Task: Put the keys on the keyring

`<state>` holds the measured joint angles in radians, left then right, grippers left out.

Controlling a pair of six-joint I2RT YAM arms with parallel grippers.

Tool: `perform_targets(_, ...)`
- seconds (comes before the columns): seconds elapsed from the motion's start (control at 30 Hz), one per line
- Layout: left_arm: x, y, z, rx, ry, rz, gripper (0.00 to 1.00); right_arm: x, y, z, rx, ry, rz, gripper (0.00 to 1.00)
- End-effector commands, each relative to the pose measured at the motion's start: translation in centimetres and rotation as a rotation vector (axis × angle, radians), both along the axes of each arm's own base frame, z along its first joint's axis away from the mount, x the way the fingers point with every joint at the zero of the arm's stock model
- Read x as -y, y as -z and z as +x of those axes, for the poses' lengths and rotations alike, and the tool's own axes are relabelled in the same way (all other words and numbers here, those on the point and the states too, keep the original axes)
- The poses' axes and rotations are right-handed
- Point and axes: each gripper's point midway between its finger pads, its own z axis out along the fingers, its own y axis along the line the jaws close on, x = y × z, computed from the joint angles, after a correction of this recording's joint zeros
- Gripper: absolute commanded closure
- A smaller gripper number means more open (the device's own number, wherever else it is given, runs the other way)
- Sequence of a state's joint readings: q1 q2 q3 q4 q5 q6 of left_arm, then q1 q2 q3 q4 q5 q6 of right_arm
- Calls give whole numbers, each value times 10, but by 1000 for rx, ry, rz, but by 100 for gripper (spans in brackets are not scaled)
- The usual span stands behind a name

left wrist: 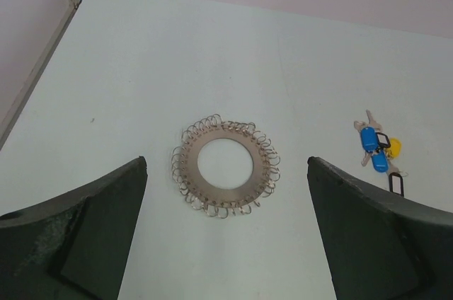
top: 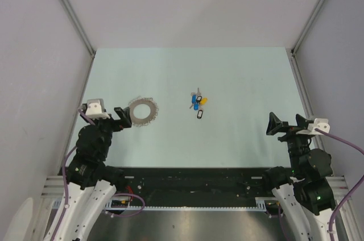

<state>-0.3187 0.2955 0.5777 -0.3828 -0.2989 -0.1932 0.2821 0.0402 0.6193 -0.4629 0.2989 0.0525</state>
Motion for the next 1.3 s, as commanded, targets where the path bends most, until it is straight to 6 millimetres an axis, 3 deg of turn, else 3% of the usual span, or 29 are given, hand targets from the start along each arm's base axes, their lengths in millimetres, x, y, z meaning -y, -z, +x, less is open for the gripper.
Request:
perform_targets(0.0,-10,0,2,-24,-82,-55,0,-4,-6,-5,13,-29,17,0)
perform_targets(0.23,-17,9,5,-110,-171,-103,0,-4,-1,-5,-5,-27,25,0)
perform_targets(0.43,-15,31,14,-220,-243,-174,0,-4,0,-6,-10,-28,30,0)
perform_targets(0.7,10,59,38,-335,-236,-289,0,-5,5,-5,-27,-33,31,0)
perform_targets(0.83,24,85,56,-443,-228,-283,0,-5,5,-5,-27,-31,34,0)
perform_targets(0.93,32,105,68,-512,-240,-281,8,-6,5,-5,-27,-36,34,0)
perform_targets(1.07,45,121,79,-559,-229,-274,26,-7,6,-5,-29,-45,32,0)
perform_targets(1.27,64,135,88,-589,-207,-252,44,-8,8,-4,-33,-45,27,0)
